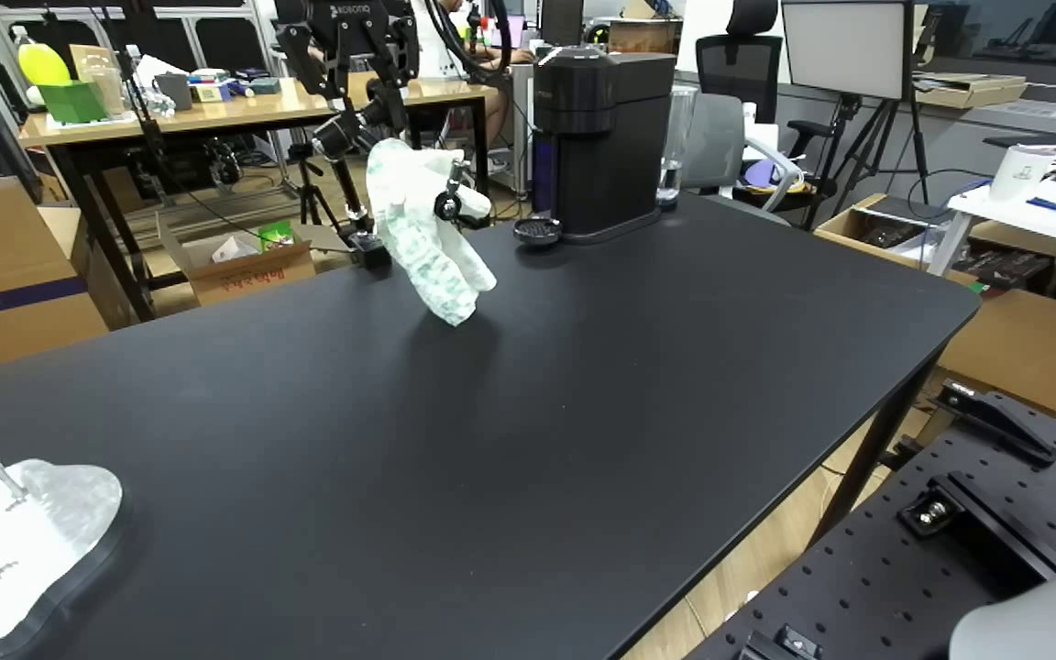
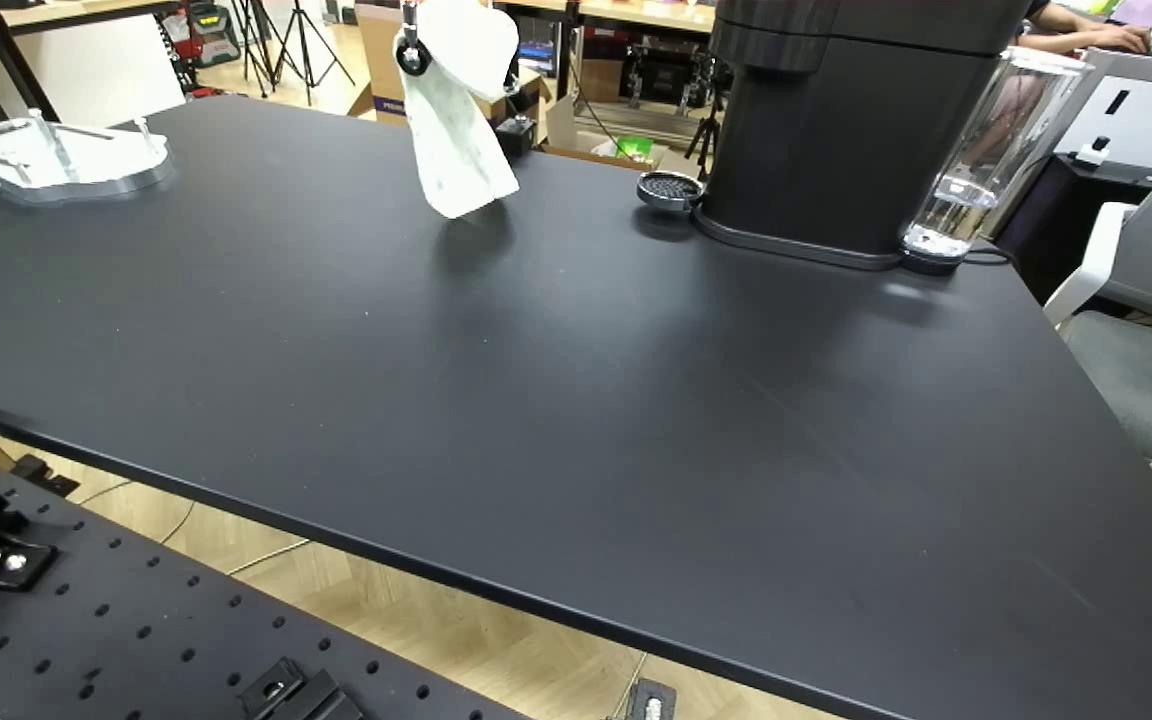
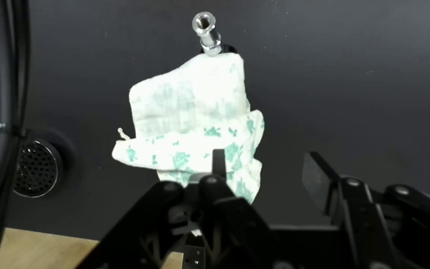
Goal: Hang the towel on the black bar
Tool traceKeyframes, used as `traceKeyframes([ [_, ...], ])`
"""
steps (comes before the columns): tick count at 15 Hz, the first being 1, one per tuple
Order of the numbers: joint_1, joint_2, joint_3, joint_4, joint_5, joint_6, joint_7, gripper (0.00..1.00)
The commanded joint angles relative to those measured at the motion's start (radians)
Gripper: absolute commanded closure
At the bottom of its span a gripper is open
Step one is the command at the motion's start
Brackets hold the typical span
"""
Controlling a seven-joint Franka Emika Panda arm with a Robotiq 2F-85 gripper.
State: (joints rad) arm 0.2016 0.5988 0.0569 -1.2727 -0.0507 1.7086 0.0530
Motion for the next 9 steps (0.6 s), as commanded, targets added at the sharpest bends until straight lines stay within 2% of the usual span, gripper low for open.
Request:
traceKeyframes([
  [1,-0.010,-0.036,0.007,-0.034,0.001,-0.017,0.012,0.12],
  [2,-0.010,-0.036,0.007,-0.034,0.001,-0.018,0.012,0.05],
  [3,-0.009,-0.036,0.007,-0.034,0.000,-0.018,0.012,0.01],
  [9,0.000,-0.034,-0.003,-0.026,0.009,-0.062,0.102,0.00],
])
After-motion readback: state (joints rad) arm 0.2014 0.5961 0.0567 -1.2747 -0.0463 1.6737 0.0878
